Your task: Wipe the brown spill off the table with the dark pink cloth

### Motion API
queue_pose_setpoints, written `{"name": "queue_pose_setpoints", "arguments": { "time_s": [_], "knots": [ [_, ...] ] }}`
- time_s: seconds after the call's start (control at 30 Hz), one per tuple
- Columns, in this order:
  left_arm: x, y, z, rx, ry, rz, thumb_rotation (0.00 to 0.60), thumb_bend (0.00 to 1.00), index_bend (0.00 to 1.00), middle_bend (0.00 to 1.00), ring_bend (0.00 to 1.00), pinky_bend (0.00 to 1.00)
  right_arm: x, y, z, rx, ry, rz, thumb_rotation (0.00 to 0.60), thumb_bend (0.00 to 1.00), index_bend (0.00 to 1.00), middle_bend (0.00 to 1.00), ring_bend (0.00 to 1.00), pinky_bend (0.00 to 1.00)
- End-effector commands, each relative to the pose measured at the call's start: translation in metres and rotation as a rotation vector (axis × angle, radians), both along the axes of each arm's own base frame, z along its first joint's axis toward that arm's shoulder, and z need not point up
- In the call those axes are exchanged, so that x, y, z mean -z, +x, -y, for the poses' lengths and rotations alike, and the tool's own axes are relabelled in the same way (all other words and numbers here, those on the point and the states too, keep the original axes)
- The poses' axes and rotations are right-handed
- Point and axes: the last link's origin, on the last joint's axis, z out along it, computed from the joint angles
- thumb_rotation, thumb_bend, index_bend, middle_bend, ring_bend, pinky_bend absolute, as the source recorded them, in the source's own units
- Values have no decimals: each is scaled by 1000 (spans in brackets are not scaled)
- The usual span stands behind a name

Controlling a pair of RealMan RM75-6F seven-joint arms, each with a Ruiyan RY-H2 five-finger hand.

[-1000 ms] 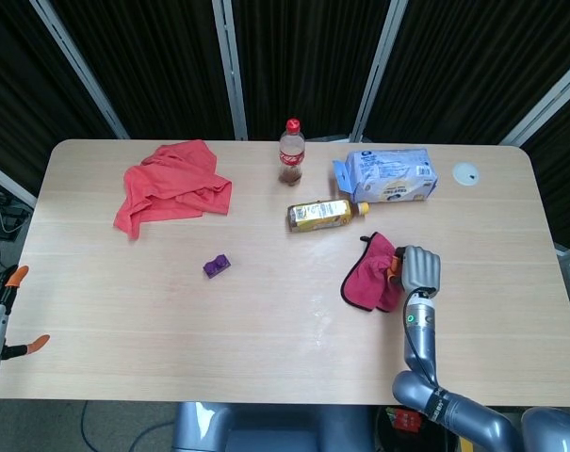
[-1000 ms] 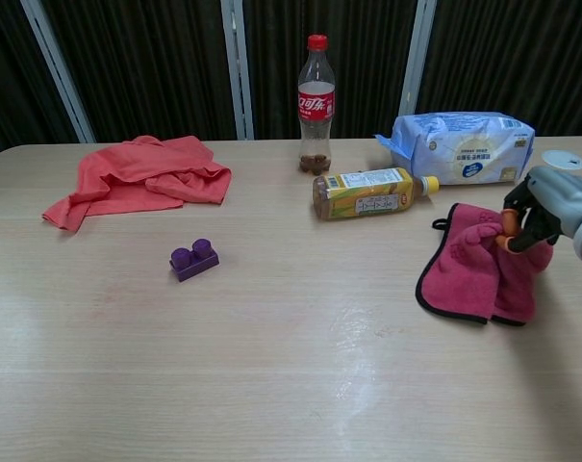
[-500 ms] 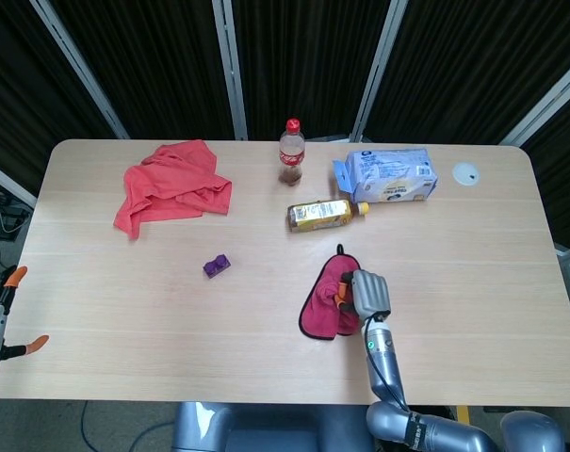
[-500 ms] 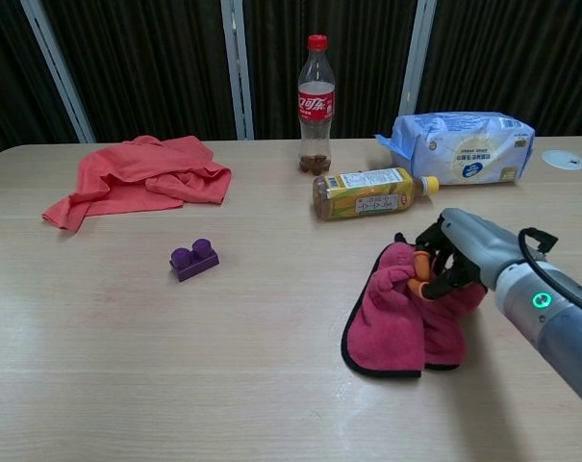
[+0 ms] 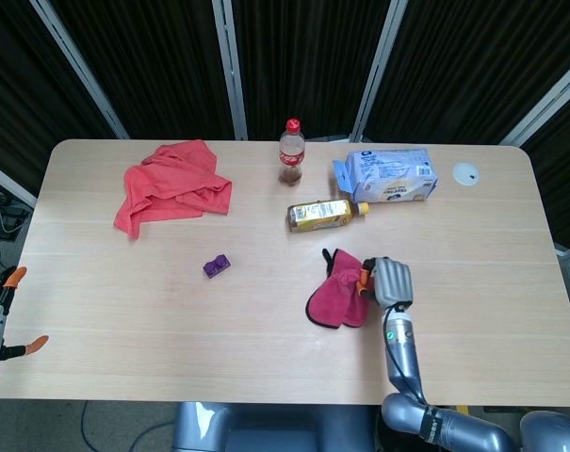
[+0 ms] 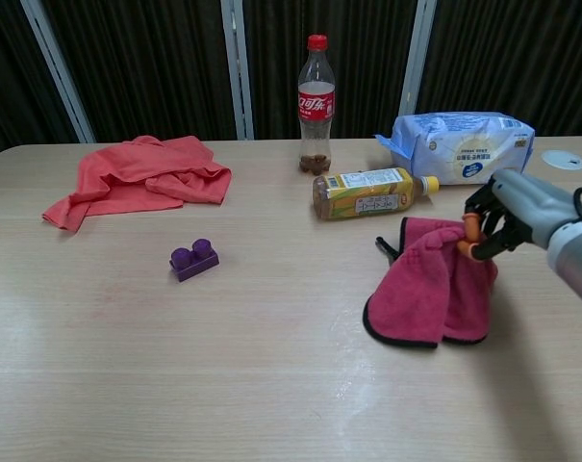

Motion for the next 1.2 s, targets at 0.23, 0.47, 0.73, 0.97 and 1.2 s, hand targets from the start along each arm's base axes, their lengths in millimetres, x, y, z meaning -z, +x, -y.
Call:
{"name": "queue_pose_setpoints", "arguments": {
  "time_s": [0.23,0.47,0.73,0.97,1.2],
  "knots": [
    [1,1,0,3,1,1,600,0,59,0,0,0,-80,-36,30,60,-185,-72,600,346,731,597,451,585],
    [3,3,1,5,2,0,600,0,58,0,0,0,-105,-53,30,88,-216,-97,600,346,730,597,451,585],
    [3,3,1,3,4,-6,600,0,58,0,0,0,-90,-66,12,119,-121,-65,600,280,577,457,305,539],
    [2,2,1,5,7,-4,600,0,58,0,0,0,-92,-67,5,93,-65,-78,600,23,141,5,0,203],
    [2,2,1,6,5,-3,600,0,59,0,0,0,-123,-71,-20,57,-70,-162,600,12,128,0,0,175]
  ]
}}
